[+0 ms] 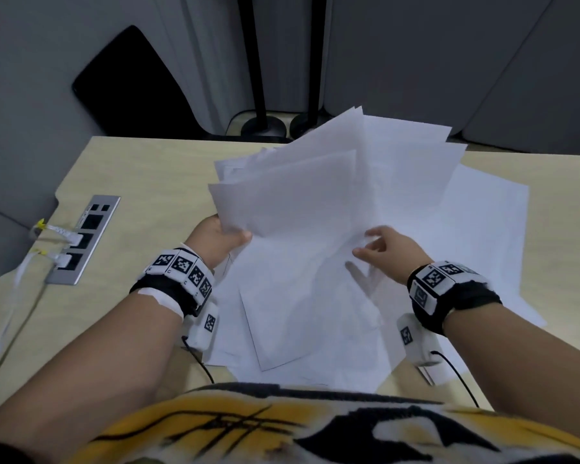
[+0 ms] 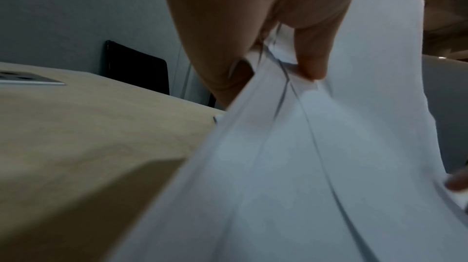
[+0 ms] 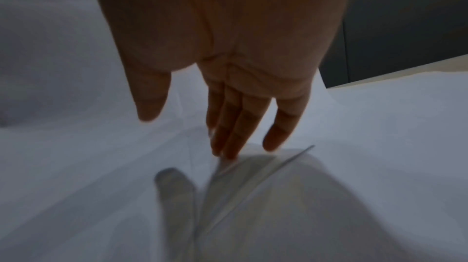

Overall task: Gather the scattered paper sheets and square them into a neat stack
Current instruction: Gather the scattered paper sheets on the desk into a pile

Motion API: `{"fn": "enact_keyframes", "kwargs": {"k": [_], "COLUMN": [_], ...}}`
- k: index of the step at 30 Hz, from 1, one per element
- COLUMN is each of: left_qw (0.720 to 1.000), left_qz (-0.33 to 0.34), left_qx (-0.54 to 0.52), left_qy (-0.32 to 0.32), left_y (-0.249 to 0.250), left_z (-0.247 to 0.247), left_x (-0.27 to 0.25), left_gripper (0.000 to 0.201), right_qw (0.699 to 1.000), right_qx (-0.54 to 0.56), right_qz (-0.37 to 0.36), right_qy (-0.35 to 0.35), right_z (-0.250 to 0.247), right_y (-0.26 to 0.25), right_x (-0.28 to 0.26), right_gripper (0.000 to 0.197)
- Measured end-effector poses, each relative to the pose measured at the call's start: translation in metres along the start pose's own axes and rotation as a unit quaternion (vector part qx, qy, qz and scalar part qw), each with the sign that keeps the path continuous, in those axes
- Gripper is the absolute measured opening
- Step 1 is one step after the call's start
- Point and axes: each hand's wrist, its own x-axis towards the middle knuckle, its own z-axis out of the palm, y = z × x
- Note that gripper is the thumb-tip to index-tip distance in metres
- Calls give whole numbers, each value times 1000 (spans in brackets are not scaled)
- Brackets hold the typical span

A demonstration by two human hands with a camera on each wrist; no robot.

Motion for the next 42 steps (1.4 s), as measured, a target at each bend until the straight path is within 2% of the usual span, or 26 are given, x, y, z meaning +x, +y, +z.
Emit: {"fn": "enact_keyframes", "kwargs": {"k": [2, 5, 8, 11, 15, 19, 22, 24, 27, 29, 32, 34, 37, 38, 40, 42], "left_qw": [1000, 998, 992, 973, 975, 980, 987, 990, 989, 982, 957, 937, 929, 925, 904, 885], "left_qz": [-1, -22, -52, -85, -125, -143, -144, -130, -107, -103, -71, -43, 3, 26, 84, 146], "left_qx": [11, 56, 114, 213, 185, 142, 69, 57, 101, 154, 279, 345, 364, 369, 400, 413], "left_qy": [-6, 19, 30, -2, -2, -2, -8, 7, -4, -26, -40, 5, 65, 83, 124, 156], "left_y": [-3, -12, -21, -26, -30, -33, -32, -29, -20, -13, -5, 2, 12, 16, 21, 21], "left_z": [0, -4, -7, -7, -6, -3, 0, 1, 5, 9, 16, 19, 19, 18, 16, 15], "left_x": [2, 3, 4, 6, 6, 4, 0, -2, -2, -1, -1, -3, -10, -11, -14, -15], "left_gripper": [23, 23, 31, 42, 56, 48, 34, 32, 35, 41, 44, 36, 21, 18, 19, 19], "right_qw": [998, 997, 979, 962, 963, 971, 978, 986, 991, 991, 990, 991, 993, 995, 995, 995], "right_qx": [-52, -69, -103, -55, -90, -56, -56, -56, -74, -83, -84, -79, -58, -39, -2, 10], "right_qz": [14, 44, 153, 242, 226, 223, 199, 158, 98, 76, 77, 80, 74, 76, 91, 100], "right_qy": [-38, 10, 91, 116, 114, 62, 23, -2, -44, -68, -82, -73, -65, -55, -32, -18], "right_z": [9, 16, 8, -2, -1, -1, 3, 10, 22, 28, 31, 29, 25, 24, 21, 19], "right_y": [3, 11, 21, 34, 41, 32, 25, 16, 5, -1, -4, -5, 1, 4, 11, 17], "right_x": [0, 1, 5, 8, 10, 11, 10, 7, 4, 3, 0, -3, -1, 0, 2, 4], "right_gripper": [53, 54, 68, 77, 82, 69, 62, 59, 52, 42, 33, 31, 34, 41, 46, 41]}}
